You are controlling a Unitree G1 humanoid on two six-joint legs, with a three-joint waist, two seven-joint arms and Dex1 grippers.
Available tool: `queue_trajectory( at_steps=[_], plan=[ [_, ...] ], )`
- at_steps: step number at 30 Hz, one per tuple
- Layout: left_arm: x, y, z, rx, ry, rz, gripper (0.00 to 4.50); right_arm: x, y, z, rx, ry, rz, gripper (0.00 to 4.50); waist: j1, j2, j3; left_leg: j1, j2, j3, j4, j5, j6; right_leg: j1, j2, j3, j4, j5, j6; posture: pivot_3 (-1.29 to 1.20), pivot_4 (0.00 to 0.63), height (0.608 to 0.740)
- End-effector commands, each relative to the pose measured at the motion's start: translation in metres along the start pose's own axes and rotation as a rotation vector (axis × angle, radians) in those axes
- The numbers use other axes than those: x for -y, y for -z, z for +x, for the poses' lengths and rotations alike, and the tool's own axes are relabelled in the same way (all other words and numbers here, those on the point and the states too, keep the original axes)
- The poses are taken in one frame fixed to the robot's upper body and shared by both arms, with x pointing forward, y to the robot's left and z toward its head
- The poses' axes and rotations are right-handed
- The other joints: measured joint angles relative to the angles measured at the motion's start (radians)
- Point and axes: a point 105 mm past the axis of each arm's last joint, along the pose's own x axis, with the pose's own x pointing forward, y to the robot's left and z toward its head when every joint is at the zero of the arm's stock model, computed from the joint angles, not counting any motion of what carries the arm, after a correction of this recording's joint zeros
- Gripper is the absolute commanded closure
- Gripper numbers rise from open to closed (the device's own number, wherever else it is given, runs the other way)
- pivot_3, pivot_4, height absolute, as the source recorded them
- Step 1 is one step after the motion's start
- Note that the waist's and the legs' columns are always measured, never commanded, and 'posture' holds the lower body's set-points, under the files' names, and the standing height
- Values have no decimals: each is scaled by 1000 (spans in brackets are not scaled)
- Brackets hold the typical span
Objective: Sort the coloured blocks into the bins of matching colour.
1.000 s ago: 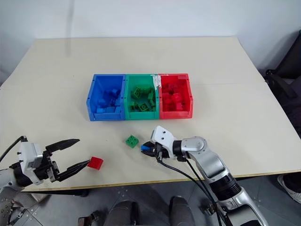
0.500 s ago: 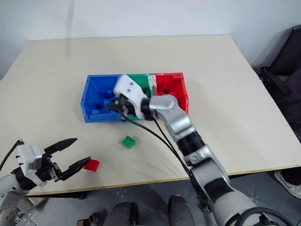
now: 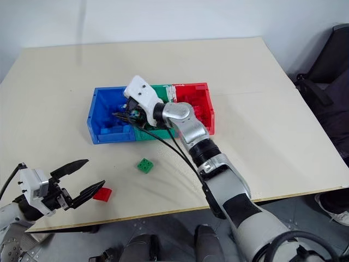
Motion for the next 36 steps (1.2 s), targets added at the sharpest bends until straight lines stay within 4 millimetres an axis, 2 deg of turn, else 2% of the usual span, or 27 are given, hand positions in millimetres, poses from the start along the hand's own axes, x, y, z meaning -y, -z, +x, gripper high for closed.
queue_trajectory(
  at_steps=[1, 5, 11, 15, 19, 22, 23, 25, 28, 30, 35, 36],
  plan=[
    [-3, -6, -3, 11, 2, 32, 0, -4, -20, -29, 121, -76, -68, 42, 2, 0, 0, 0, 0, 0, 0, 0, 1, 0, 0, 0, 0, 0, 0, 0, 150, 740],
    [-17, -2, -6, -20, -12, 19, 0, -20, -2, -89, 114, -190, -103, 42, 7, 0, 0, 0, 0, 0, 0, -1, 1, 0, 0, 0, 0, 0, 0, 0, 150, 740],
    [-35, -2, -12, -53, 3, 40, 0, -43, 25, -171, 41, -249, -86, 42, 22, 0, 0, 1, 0, 3, 1, -1, 2, 1, 0, 0, -1, 0, 0, 0, 150, 740],
    [-52, -7, -17, -48, -12, 61, 0, -57, 40, -212, -34, -249, -53, 42, 31, 0, 0, 2, 0, 3, 1, -1, 2, 1, 1, 0, -2, 0, 0, 0, 150, 740],
    [-58, -5, -19, -74, -2, 63, 0, -56, 52, -249, -101, -155, 2, 42, 32, 0, 0, 3, 0, 5, 2, -1, 2, 2, 0, 0, -2, 0, 1, 0, 150, 740],
    [-56, -7, -12, -78, 16, 64, 0, -59, 57, -267, -133, -99, 4, 42, 40, 0, 0, 4, 0, 5, 2, -1, 2, 2, 0, 0, -3, 0, 1, 0, 150, 740],
    [-51, -6, -6, -93, 37, 12, 0, -61, 55, -270, -121, -92, -23, 42, 45, 0, 0, 4, 0, 5, 2, -1, 2, 2, 0, 0, -3, 0, 1, 0, 150, 740],
    [-40, 8, 9, -263, 62, -43, 0, -62, 55, -274, -123, -55, -39, 42, 52, 0, 0, 4, 0, 5, 3, -1, 2, 2, 0, 1, -3, 0, 1, 0, 150, 740],
    [-8, -14, 47, -190, 211, -29, 0, -63, 56, -275, -124, -18, -38, 42, 57, 0, 0, 5, 0, 5, 4, -1, 2, 2, 0, 2, -3, 1, 1, 0, 150, 740],
    [3, -24, 62, -165, 254, -11, 0, -64, 56, -275, -125, -8, -38, 42, 63, -1, 0, 5, 0, 4, 4, -1, 1, 3, 1, 2, -2, 1, 1, 0, 150, 740],
    [19, -23, 87, -230, 267, 14, 0, -66, 56, -275, -135, 4, -34, 42, 57, 0, 0, 6, 0, 4, 4, 0, 0, 3, 2, 3, -2, 1, 1, 0, 150, 740],
    [30, -21, 93, -244, 289, -25, 0, -66, 54, -275, -134, 11, -34, 42, 57, 0, 0, 5, 0, 4, 4, 0, 0, 3, 2, 3, -2, 1, 1, 0, 150, 740]
  ],
)
